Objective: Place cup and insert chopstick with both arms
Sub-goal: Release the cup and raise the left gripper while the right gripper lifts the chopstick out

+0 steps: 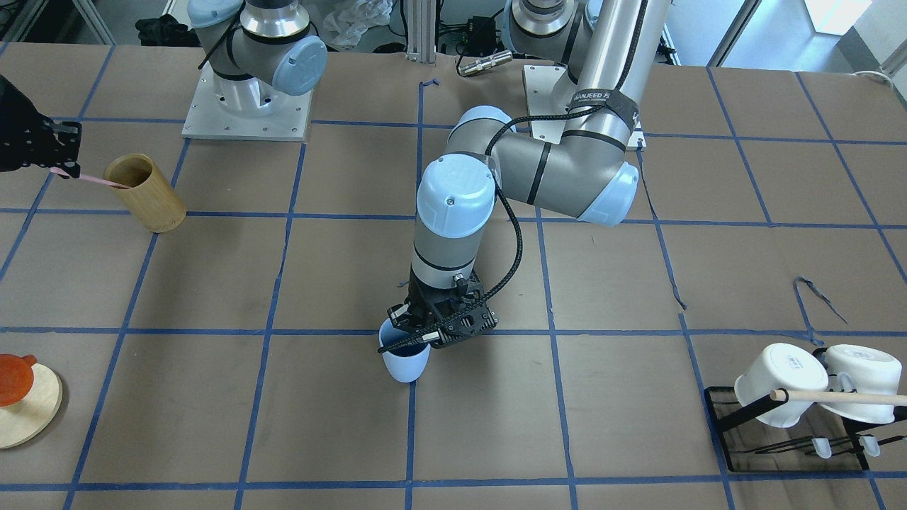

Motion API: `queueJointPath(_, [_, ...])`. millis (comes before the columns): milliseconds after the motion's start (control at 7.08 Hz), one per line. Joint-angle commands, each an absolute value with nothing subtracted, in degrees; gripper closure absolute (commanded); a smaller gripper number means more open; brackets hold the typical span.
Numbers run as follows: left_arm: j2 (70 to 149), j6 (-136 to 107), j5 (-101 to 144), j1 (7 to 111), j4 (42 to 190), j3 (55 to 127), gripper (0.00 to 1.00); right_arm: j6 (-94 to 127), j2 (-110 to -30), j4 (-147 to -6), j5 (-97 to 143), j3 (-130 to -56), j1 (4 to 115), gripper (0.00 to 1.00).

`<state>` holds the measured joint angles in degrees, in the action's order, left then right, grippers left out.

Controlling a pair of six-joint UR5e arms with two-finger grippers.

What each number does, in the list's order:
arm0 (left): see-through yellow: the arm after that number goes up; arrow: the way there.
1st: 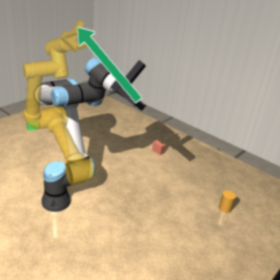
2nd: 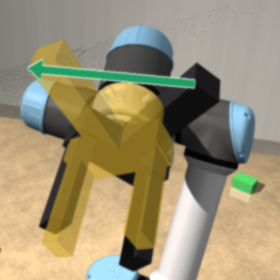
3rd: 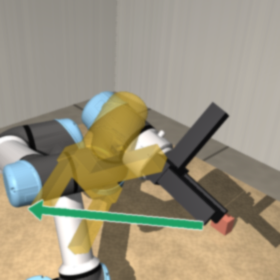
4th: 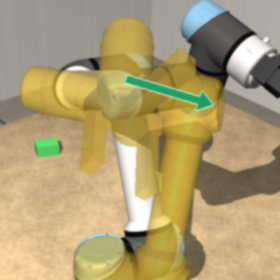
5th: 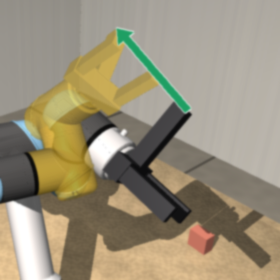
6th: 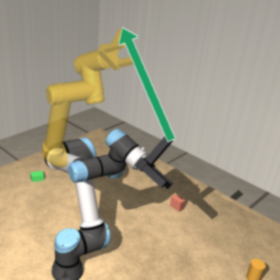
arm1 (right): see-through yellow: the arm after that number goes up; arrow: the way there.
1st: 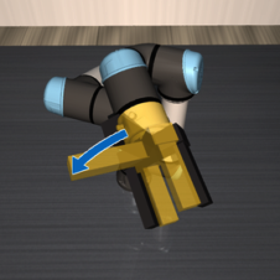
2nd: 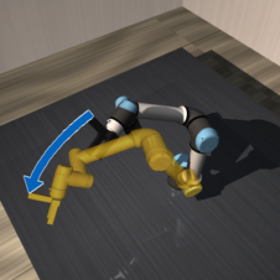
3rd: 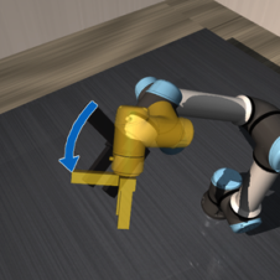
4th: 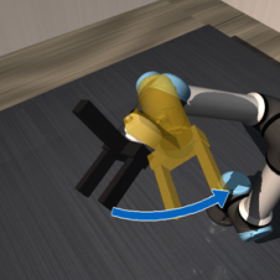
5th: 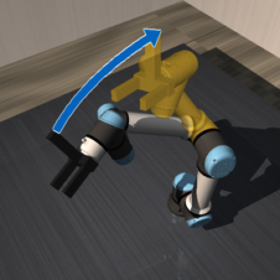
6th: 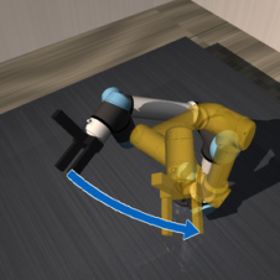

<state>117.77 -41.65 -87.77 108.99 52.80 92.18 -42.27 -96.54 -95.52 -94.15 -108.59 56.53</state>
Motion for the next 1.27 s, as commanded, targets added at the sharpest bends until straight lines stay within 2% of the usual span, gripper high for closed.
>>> queueJointPath(0, [118.04,-41.48,-88.15,108.98,53.17,92.20,0.91,-42.19,-96.59,-92.30,-92.04,-103.56,56.60,1.00])
queueJointPath(141, [117.78,-41.83,-88.24,108.98,53.00,92.11,0.57,-41.67,-96.42,-89.94,-89.32,-99.97,56.69,1.00])
queueJointPath(424, [116.20,-41.66,-88.33,108.98,53.35,92.02,0.44,-36.93,-95.81,-85.36,-86.57,-92.93,56.95,1.00])
queueJointPath(707, [113.83,-38.09,-91.92,107.76,54.92,92.19,0.33,-34.65,-95.27,-85.08,-85.52,-90.36,59.22,1.00])
queueJointPath(989, [108.49,-24.94,-96.39,102.95,65.86,92.11,0.31,-23.87,-94.05,-86.65,-85.52,-89.48,67.36,1.00])
queueJointPath(1130, [105.67,-22.00,-95.11,100.92,66.79,91.50,0.31,-18.51,-92.22,-89.62,-86.30,-88.17,73.07,1.00])
